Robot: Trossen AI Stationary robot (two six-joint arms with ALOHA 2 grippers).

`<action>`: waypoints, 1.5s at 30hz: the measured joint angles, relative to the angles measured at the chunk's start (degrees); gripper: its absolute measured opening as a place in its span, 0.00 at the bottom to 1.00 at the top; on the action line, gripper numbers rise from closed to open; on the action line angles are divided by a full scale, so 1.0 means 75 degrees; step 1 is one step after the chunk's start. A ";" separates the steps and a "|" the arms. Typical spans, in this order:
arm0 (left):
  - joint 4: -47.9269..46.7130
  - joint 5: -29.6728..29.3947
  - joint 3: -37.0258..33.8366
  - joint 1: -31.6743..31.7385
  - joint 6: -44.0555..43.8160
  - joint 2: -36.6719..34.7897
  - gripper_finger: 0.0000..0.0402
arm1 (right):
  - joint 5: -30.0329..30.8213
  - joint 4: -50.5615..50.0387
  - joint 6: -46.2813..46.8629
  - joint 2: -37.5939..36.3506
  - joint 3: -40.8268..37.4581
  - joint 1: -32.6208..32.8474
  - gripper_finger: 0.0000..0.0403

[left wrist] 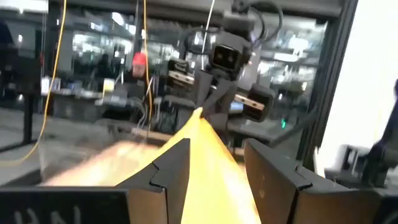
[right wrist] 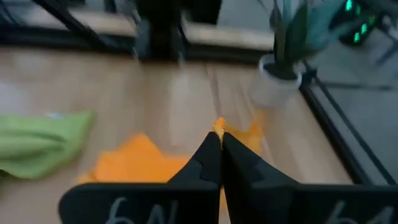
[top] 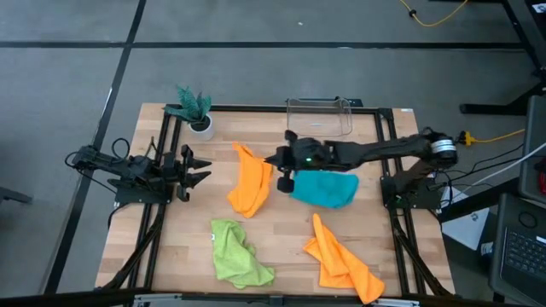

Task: Fold microfiber towels
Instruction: Fold the top orange microfiber towel

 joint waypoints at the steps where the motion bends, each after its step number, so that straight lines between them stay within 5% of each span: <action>1: 0.0241 0.0082 0.0000 0.0000 0.0079 0.0000 0.36 | -0.0020 -0.0087 -0.0055 -0.0175 0.0000 0.0091 0.01; 7: 0.1703 0.0713 0.0001 0.0003 0.1115 0.0277 0.36 | -0.0833 -0.0146 -0.0121 -0.0712 0.0000 0.0488 0.01; 13: 0.1885 0.0956 0.0105 0.0003 0.0658 0.1168 0.36 | -0.0878 -0.0163 -0.0103 -0.0600 0.0000 0.0628 0.01; 24: 0.2088 0.0907 0.1699 0.0003 0.0676 0.3981 0.36 | -0.0878 0.0203 -0.0129 -0.0604 -0.0003 0.0625 0.01; 31: 0.2071 0.0074 0.2672 0.0117 0.0684 0.5884 0.36 | -0.0878 0.0312 -0.0168 -0.0607 -0.0003 0.0625 0.01; 45: 0.2332 0.0759 0.4042 0.0455 0.0656 0.8789 0.36 | -0.0878 0.0196 -0.0170 -0.0607 -0.0003 0.0624 0.02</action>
